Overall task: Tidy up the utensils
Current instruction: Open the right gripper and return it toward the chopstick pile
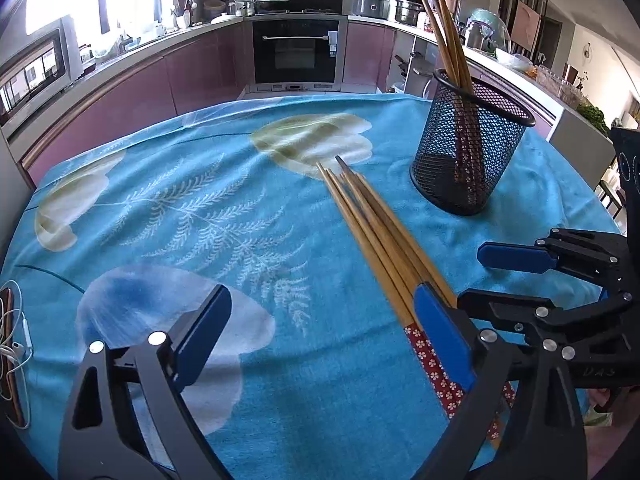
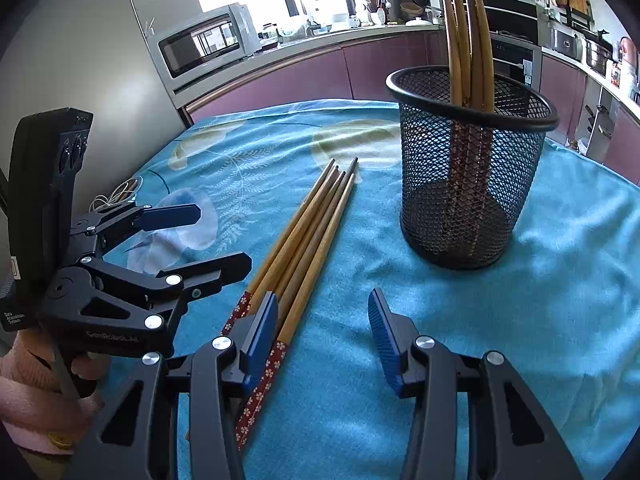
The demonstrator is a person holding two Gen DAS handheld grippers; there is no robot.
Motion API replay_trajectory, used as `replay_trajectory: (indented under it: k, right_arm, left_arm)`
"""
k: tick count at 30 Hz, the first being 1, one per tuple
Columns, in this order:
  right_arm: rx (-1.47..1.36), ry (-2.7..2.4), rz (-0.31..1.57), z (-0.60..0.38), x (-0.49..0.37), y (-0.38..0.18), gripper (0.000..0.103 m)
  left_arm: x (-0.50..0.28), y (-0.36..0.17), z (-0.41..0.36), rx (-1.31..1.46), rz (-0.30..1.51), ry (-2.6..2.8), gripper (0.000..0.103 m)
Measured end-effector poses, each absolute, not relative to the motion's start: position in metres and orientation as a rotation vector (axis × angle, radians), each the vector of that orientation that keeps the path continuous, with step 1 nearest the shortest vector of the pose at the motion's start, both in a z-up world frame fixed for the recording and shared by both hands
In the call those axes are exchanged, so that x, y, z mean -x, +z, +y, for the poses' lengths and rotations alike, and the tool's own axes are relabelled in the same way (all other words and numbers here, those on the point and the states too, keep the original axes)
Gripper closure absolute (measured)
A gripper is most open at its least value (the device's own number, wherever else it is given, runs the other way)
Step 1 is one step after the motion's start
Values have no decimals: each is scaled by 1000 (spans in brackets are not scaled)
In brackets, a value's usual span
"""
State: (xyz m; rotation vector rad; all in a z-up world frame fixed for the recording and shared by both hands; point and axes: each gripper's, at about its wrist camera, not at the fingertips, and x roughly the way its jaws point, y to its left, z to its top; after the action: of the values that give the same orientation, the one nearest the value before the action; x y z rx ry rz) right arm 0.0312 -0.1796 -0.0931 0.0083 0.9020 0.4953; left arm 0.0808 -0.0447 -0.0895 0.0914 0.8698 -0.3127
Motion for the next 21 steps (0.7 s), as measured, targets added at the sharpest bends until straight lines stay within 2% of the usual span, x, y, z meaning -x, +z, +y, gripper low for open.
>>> replay_trajectory:
  k: [17, 21]
  right_arm:
    - [38, 481, 910, -171, -34, -97, 59]
    - [48, 474, 911, -170, -35, -97, 60]
  left_arm:
    - [-85, -98, -48, -106, 908, -297, 16]
    - [-85, -98, -46, -99, 910, -304, 20]
